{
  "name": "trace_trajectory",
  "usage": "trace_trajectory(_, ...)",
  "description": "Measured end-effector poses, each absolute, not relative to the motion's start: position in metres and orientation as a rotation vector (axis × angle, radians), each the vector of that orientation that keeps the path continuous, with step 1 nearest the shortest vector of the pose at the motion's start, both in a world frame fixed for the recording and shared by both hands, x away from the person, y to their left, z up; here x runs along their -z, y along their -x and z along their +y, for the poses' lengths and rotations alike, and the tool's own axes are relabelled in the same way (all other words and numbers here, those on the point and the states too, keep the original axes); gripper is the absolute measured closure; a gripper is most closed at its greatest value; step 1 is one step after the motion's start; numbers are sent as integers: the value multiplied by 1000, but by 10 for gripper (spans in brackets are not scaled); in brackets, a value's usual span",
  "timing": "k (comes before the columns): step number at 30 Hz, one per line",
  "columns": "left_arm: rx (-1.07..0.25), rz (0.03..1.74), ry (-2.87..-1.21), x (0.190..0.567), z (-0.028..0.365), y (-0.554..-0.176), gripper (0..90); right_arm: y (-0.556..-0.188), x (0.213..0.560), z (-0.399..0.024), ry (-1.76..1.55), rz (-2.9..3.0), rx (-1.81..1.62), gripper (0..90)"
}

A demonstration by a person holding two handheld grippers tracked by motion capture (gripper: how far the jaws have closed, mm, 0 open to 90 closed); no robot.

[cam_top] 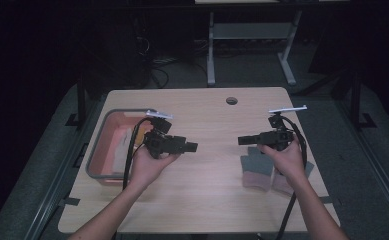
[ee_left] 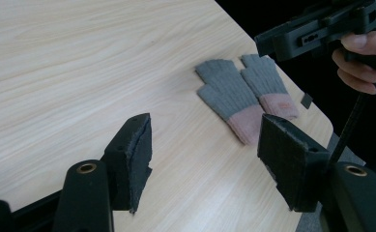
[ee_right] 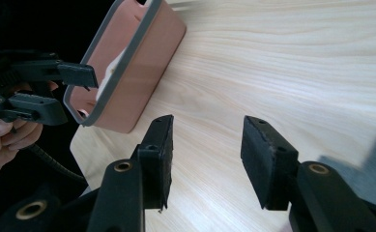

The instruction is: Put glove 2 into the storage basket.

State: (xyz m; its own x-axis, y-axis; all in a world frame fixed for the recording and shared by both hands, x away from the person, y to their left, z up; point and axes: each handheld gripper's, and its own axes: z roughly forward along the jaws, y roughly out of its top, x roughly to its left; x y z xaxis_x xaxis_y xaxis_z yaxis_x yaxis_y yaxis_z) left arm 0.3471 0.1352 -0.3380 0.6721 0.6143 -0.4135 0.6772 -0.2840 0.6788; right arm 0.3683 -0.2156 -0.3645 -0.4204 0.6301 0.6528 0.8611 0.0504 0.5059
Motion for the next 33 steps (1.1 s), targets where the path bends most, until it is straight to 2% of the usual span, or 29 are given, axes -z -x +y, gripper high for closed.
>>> trace_trajectory(18, 112, 931, -1998, 351, 101, -343, 344, -341, 372, -263, 1692, -2154, 1289, 505)
trace_trajectory(33, 120, 895, -2011, 371, 71, -335, 313, -319, 399, -302, 1864, -2245, 1154, 489)
